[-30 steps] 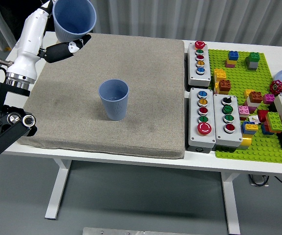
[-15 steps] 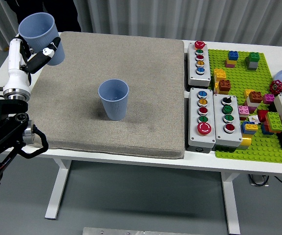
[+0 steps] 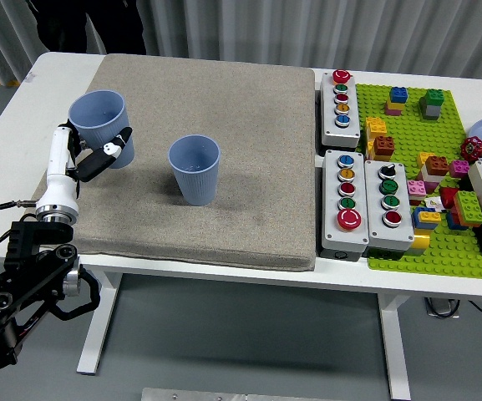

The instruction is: Pick cup pour cup place

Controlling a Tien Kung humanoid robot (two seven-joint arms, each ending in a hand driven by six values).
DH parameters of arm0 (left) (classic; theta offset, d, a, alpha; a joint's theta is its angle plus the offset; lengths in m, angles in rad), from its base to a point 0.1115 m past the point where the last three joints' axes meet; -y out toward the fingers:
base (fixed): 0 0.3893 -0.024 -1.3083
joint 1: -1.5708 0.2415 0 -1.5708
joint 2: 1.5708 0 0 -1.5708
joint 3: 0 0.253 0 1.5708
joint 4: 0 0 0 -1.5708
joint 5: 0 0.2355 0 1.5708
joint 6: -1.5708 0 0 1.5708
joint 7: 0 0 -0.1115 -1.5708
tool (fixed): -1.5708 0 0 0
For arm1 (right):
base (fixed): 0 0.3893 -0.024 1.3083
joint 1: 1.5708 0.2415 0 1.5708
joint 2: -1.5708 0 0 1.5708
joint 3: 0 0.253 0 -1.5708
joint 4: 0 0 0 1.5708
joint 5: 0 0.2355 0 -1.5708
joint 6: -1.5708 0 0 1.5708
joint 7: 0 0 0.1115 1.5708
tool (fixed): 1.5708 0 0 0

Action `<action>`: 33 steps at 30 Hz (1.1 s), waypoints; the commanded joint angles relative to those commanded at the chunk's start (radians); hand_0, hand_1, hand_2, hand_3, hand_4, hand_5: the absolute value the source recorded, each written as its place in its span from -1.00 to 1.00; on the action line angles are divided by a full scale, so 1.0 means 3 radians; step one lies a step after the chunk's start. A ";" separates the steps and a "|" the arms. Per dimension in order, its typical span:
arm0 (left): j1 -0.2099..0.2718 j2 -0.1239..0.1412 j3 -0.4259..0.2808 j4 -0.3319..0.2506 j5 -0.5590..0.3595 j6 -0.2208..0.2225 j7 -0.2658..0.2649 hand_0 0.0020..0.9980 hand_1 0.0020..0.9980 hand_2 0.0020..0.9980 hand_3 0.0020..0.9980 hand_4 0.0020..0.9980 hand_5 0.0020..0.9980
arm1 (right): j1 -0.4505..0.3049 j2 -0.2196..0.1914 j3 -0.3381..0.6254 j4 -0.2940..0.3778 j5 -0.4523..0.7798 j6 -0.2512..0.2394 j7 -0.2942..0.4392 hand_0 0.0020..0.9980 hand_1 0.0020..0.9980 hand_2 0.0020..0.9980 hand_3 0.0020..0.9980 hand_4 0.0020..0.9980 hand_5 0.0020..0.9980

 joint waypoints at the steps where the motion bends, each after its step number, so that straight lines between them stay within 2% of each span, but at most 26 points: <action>1: 0.0001 -0.0007 0.0013 0.0034 0.0003 0.0000 -0.0030 0.08 0.09 0.26 0.15 0.42 -0.61 | 0.0001 0.0000 0.0001 0.0000 -0.0004 0.0001 0.0000 0.41 0.26 0.12 0.12 -1.00 -0.99; 7: 0.0009 -0.0043 0.0050 0.0242 -0.0273 0.0000 -0.0337 0.09 0.10 0.26 0.15 0.42 -0.60 | -0.0004 0.0005 -0.0001 0.0000 0.0004 0.0001 0.0004 0.41 0.26 0.12 0.12 -1.00 -0.99; 15: -0.0004 -0.0041 0.0141 0.0483 -0.0741 0.0000 -0.0712 0.11 0.13 0.27 0.14 0.42 -0.59 | -0.0006 0.0017 0.0010 0.0000 -0.0008 0.0005 -0.0006 0.41 0.26 0.12 0.12 -1.00 -0.99; 18: -0.0006 -0.0041 0.0161 0.0515 -0.0778 0.0000 -0.0735 0.11 0.13 0.27 0.14 0.42 -0.59 | 0.0006 0.0018 0.0004 0.0000 0.0015 0.0003 -0.0005 0.41 0.26 0.12 0.12 -1.00 -0.99; 22: -0.0047 0.0014 0.0279 0.0495 -0.0815 0.0000 -0.0730 0.12 0.14 0.27 0.14 0.42 -0.60 | 0.0031 0.0008 -0.0026 0.0000 0.0066 0.0004 0.0005 0.41 0.26 0.12 0.12 -1.00 -0.99; 33: -0.0042 0.0023 0.0232 0.0485 -0.0795 0.0000 -0.0720 0.12 0.15 0.28 0.14 0.39 -0.56 | 0.0019 0.0005 -0.0004 0.0000 0.0028 0.0015 0.0002 0.41 0.26 0.12 0.12 -1.00 -0.99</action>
